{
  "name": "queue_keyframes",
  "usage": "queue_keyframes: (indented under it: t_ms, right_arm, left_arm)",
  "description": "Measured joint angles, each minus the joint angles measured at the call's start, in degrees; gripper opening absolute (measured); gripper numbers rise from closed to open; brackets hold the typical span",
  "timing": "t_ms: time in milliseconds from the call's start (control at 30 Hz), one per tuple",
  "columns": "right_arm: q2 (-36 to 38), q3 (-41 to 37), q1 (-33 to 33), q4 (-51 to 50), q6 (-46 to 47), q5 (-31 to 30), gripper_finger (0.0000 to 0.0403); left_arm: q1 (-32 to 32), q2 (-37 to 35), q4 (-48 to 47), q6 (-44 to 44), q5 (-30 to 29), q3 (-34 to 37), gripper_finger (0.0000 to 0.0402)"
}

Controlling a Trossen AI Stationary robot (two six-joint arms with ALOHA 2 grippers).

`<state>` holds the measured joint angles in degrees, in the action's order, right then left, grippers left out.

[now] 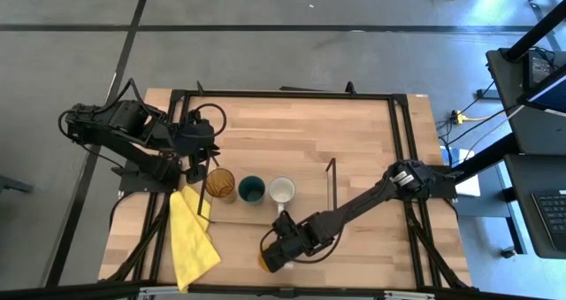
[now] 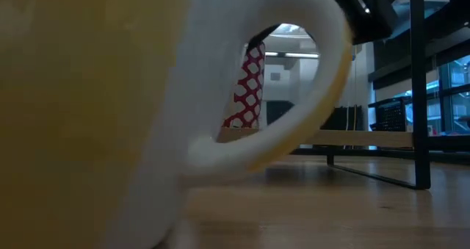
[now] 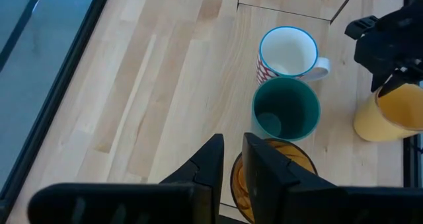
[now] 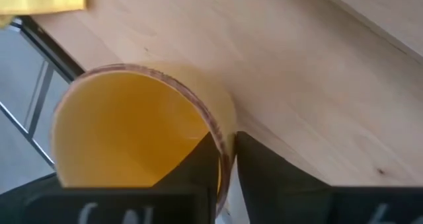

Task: Stack small to large cups/mugs on shelf
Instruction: Put the yellow mug on the shelf

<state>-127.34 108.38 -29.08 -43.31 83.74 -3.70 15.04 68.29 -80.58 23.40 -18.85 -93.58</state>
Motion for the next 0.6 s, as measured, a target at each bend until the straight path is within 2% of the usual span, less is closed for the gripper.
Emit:
queue_keyframes:
  t_ms: [300, 600]
  right_arm:
    - [-0.1, 1.2, 0.0, -1.9, 0.2, -0.1, 0.0019]
    - [-0.1, 7.0, 0.0, -10.5, 0.0, -0.7, 0.0022]
  left_arm:
    - [0.0, 0.0, 0.0, 0.0, 0.0, 0.0, 0.0051]
    - [0.0, 0.0, 0.0, 0.1, 0.0, 0.0, 0.0051]
